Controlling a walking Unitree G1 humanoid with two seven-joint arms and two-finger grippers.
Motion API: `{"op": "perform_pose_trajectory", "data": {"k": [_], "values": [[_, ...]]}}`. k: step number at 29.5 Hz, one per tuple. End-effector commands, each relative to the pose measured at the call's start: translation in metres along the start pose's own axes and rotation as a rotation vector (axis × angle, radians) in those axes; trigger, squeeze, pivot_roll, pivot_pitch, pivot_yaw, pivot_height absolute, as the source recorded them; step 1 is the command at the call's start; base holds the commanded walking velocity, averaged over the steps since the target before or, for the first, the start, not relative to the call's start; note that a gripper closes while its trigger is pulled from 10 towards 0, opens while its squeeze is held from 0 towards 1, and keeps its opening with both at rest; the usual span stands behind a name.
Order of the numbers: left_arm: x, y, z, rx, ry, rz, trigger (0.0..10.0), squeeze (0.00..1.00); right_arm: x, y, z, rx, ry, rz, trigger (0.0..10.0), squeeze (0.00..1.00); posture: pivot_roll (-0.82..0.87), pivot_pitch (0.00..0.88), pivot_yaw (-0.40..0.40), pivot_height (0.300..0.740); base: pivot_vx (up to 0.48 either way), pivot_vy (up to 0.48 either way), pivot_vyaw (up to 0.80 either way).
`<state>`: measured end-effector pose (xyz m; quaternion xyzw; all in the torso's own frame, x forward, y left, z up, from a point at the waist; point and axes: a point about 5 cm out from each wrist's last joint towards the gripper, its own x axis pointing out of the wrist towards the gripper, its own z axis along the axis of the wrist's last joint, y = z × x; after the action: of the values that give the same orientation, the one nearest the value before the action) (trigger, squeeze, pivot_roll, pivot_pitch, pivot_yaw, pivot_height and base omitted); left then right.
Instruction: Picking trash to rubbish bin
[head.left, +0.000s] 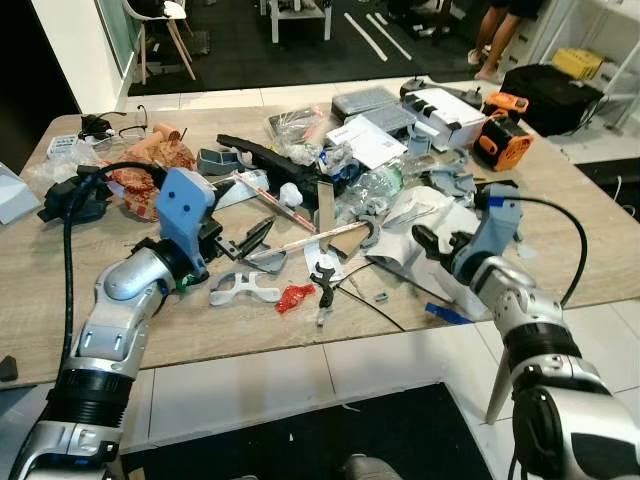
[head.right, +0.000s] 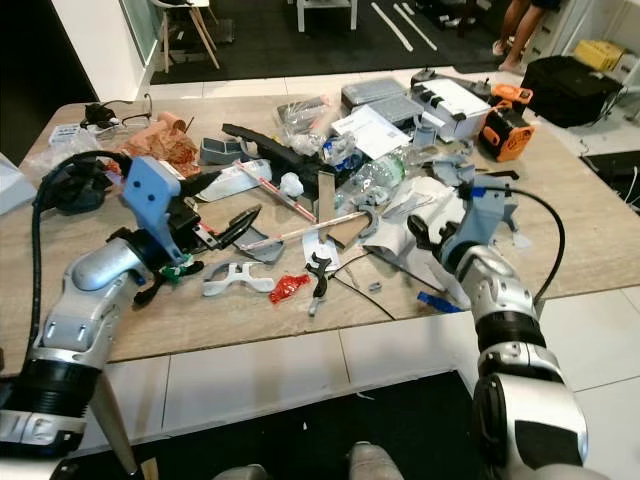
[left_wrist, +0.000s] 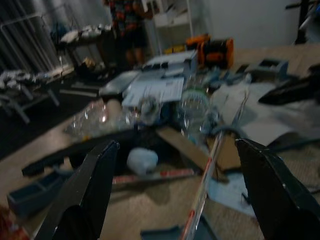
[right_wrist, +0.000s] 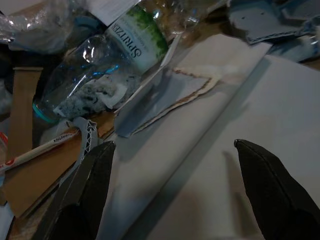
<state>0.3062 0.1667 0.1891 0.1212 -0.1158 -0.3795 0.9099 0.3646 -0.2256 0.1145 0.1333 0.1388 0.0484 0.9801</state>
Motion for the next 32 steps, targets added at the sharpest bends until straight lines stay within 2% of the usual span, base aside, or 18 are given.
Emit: {"op": "perform_pose_trajectory", "data": {"k": [1,3,13,15,20,22,23,24,25,26,27,28,29,32], "values": [[-0.002,0.001,0.010,0.025,-0.004,-0.062,10.0,0.00,0.001,-0.001,-0.004,-0.023,0.024,-0.014,10.0,0.00,-0.05,0.000,0.018,0.740,0.000,0.000,0.00],[-0.005,-0.002,0.017,0.049,0.008,-0.141,10.0,0.00,0.002,0.000,-0.008,-0.041,0.044,-0.019,10.0,0.00,-0.04,0.000,0.025,0.740,0.000,0.000,0.00],[-0.017,-0.011,0.014,0.046,0.094,-0.256,10.0,0.00,0.007,0.008,-0.004,-0.011,0.036,-0.011,10.0,0.00,-0.03,0.000,0.038,0.740,0.000,0.000,0.00],[-0.022,-0.016,0.009,0.066,0.169,-0.312,10.0,0.00,0.010,0.013,-0.002,-0.001,0.029,-0.011,10.0,0.00,-0.02,0.000,0.041,0.740,0.000,0.000,0.00],[-0.023,-0.017,0.007,0.072,0.210,-0.331,10.0,0.00,0.013,0.017,-0.002,-0.002,0.040,-0.009,10.0,0.00,-0.02,0.000,0.041,0.740,0.000,0.000,0.00],[-0.022,-0.017,0.007,0.085,0.219,-0.340,10.0,0.00,0.013,0.020,-0.002,-0.002,0.051,0.009,4.5,0.00,-0.02,0.000,0.038,0.740,0.000,0.000,0.00],[-0.021,-0.017,0.007,0.096,0.225,-0.345,10.0,0.00,0.014,0.021,-0.002,-0.001,0.056,0.017,4.4,0.00,-0.02,0.000,0.038,0.740,0.000,0.000,0.00],[-0.021,-0.018,0.006,0.108,0.232,-0.352,10.0,0.00,0.014,0.021,-0.003,-0.005,0.066,0.017,4.6,0.00,-0.02,0.000,0.037,0.740,0.000,0.000,0.00],[-0.021,-0.020,0.006,0.119,0.240,-0.360,10.0,0.00,0.013,0.020,-0.005,-0.007,0.078,0.008,7.5,0.00,-0.02,0.000,0.037,0.740,0.000,0.000,0.00],[-0.021,-0.020,0.006,0.119,0.240,-0.360,10.0,0.00,0.013,0.020,-0.005,-0.007,0.078,0.008,7.5,0.00,-0.02,0.000,0.037,0.740,0.000,0.000,0.00],[-0.022,-0.021,0.006,0.124,0.246,-0.367,10.0,0.00,0.013,0.018,-0.008,-0.006,0.093,-0.009,9.5,0.00,-0.02,0.000,0.037,0.740,0.000,0.000,0.00],[-0.022,-0.021,0.006,0.127,0.250,-0.372,10.0,0.00,0.013,0.016,-0.009,-0.004,0.104,-0.021,9.5,0.00,-0.02,0.000,0.037,0.740,0.000,0.000,0.00],[-0.022,-0.022,0.007,0.130,0.254,-0.378,10.0,0.00,0.012,0.015,-0.013,-0.004,0.128,-0.031,10.0,0.00,-0.02,0.000,0.036,0.740,0.000,0.000,0.00],[-0.023,-0.022,0.007,0.137,0.259,-0.382,10.0,0.00,0.012,0.014,-0.017,-0.008,0.162,-0.041,10.0,0.00,-0.02,0.000,0.036,0.740,0.000,0.000,0.00]]}}
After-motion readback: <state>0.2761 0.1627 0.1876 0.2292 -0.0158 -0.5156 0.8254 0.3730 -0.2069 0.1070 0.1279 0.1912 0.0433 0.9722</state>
